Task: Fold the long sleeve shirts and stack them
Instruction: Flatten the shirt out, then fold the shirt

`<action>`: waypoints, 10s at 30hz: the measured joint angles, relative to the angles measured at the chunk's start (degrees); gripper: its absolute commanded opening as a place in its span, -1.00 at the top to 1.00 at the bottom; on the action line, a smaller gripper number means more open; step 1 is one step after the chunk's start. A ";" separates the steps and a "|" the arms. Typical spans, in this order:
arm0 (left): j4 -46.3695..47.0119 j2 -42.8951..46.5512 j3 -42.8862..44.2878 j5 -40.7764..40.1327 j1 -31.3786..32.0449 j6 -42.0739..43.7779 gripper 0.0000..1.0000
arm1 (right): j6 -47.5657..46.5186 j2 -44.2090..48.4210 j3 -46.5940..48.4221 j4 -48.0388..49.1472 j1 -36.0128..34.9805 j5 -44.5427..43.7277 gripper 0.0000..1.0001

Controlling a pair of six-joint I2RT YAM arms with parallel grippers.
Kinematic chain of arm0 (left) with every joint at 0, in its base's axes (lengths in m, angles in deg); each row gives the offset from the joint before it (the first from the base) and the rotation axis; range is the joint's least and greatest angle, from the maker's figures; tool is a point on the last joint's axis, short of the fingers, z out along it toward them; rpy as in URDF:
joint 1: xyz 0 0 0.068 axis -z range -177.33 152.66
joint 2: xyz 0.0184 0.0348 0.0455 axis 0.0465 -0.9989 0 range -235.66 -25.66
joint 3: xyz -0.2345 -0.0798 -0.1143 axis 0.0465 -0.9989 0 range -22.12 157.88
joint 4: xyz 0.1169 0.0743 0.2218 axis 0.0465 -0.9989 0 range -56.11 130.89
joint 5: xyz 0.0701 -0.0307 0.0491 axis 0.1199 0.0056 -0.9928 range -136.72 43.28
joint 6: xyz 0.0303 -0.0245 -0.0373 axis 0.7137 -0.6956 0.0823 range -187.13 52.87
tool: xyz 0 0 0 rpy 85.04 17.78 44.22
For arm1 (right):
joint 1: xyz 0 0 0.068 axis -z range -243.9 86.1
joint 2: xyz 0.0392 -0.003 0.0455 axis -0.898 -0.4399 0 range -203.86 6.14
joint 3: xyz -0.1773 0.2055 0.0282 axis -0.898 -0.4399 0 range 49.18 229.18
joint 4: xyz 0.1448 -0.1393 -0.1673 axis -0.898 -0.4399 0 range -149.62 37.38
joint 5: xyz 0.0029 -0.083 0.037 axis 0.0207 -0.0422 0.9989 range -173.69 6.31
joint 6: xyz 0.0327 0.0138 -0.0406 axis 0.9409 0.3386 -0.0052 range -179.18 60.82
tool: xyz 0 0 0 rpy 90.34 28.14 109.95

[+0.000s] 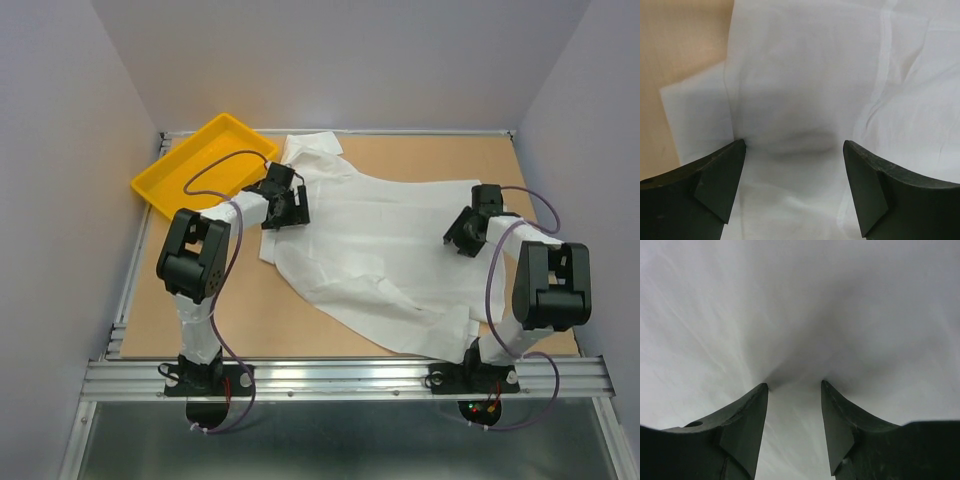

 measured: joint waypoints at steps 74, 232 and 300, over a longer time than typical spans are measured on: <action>-6.56 33.64 -15.80 -9.94 -1.49 -3.65 -0.94 | -13.33 -5.46 5.62 -1.60 -73.05 25.20 -0.26; -13.38 18.71 -8.90 -0.74 3.58 -0.31 1.00 | -0.68 -0.98 11.96 -11.65 17.18 3.82 0.99; -7.15 13.09 -12.48 -1.55 -0.42 -3.61 0.02 | -7.58 -22.01 31.78 -11.41 11.76 6.34 -0.49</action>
